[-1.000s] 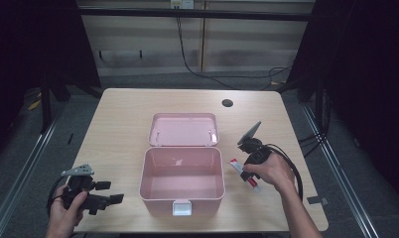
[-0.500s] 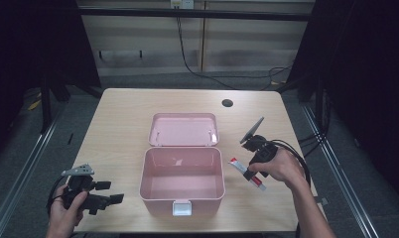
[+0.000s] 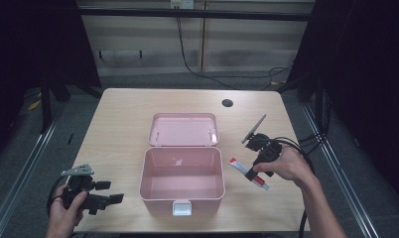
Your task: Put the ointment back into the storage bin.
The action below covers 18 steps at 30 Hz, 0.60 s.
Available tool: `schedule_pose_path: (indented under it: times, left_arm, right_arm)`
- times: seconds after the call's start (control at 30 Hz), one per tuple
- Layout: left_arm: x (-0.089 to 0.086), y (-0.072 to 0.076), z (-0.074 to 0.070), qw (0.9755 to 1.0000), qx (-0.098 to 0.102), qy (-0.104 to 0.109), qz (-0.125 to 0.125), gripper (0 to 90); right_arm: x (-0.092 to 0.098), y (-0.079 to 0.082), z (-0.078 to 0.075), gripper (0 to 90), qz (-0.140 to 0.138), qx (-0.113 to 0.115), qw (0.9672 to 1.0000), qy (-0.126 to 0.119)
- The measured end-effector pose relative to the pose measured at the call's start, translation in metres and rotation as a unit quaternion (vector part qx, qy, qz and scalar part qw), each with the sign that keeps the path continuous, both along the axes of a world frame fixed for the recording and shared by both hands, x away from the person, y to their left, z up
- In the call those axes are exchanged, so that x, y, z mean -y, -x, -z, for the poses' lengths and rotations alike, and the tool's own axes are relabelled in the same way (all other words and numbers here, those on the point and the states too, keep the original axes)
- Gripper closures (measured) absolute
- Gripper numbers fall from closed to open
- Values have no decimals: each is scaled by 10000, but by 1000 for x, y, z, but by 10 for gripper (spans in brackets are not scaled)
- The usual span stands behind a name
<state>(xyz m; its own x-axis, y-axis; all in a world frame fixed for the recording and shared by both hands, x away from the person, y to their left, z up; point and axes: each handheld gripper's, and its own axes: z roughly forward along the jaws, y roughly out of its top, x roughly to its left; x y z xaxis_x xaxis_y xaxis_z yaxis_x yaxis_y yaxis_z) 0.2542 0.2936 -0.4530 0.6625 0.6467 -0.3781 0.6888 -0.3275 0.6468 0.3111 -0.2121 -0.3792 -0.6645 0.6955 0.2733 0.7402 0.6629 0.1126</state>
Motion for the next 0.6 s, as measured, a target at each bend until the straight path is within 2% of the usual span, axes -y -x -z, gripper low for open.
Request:
schedule_pose_path:
  times: [0.1,0.2,0.33,0.4,0.47,0.53,0.6]
  left_arm:
    - [0,0,0,10000,-1,-1,3,165]
    - [0,0,0,10000,9,0,10,165]
    - [0,0,0,10000,8,-7,9,165]
    - [0,0,0,10000,10,-10,9,165]
    - [0,0,0,10000,10,-8,9,165]
    - [0,0,0,10000,3,0,4,165]
    - [0,0,0,10000,-2,2,4,165]
  right_arm:
    - [-4,2,-7,720,-150,67,9998,90]
    - [-6,3,-15,720,-219,105,9997,65]
    - [-7,5,-24,721,-223,143,9996,60]
    - [-6,5,-28,720,-259,197,9994,147]
    - [-6,5,-30,721,-262,225,9994,101]
    - [-5,7,-38,720,-339,304,9990,-3]
    - [-3,8,-44,720,-429,345,9985,5]
